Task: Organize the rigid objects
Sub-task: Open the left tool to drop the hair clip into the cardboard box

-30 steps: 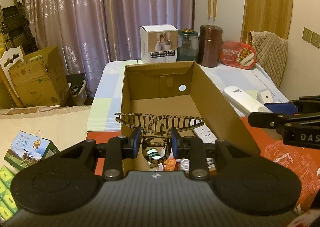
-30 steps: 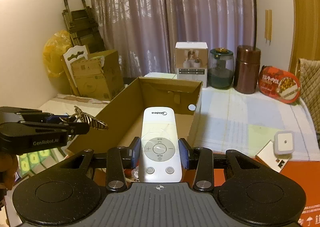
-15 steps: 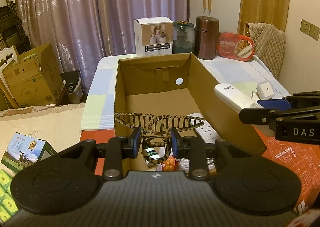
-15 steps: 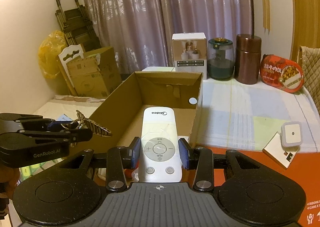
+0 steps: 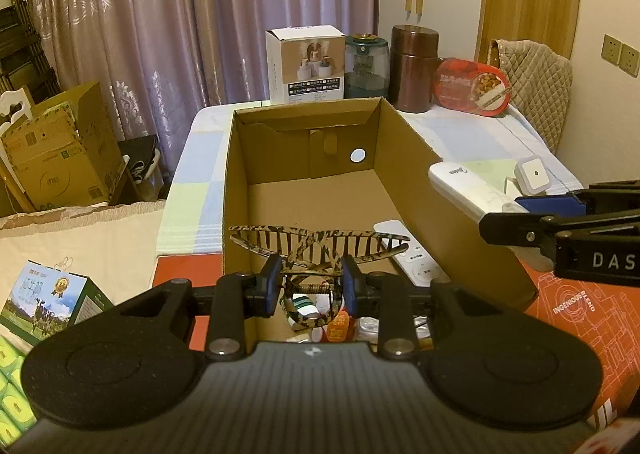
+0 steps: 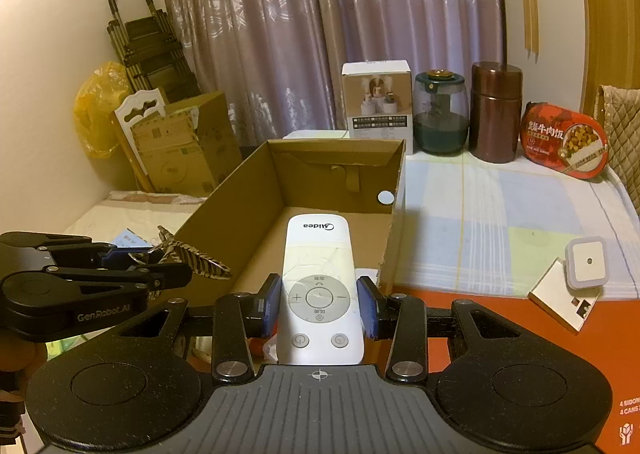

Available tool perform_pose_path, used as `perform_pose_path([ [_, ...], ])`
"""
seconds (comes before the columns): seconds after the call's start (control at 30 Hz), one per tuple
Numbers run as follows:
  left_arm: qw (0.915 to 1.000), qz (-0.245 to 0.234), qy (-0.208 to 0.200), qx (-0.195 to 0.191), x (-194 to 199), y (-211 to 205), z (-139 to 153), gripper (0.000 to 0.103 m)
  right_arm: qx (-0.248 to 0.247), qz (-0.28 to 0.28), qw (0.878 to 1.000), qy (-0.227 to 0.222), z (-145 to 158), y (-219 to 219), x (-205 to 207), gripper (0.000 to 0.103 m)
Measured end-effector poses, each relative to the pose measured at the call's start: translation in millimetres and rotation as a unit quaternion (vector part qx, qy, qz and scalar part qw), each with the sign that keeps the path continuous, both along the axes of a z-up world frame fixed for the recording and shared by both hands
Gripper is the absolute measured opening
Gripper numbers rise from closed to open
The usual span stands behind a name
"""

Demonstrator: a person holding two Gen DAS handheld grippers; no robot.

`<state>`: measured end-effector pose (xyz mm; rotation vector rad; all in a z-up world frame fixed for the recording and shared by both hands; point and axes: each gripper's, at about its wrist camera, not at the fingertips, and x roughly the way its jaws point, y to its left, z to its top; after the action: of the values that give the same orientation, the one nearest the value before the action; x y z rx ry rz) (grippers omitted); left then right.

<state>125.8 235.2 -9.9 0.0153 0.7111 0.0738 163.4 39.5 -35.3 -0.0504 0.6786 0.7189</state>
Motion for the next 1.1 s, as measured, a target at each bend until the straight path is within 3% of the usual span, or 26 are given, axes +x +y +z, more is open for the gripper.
perform_pose_path([
  [1.1, 0.9996, 0.020, -0.019, -0.004, -11.5, 9.1, 7.0, 0.027, 0.003, 0.003, 1.000, 0.009, -1.9, 7.5, -4.1, 0.037],
])
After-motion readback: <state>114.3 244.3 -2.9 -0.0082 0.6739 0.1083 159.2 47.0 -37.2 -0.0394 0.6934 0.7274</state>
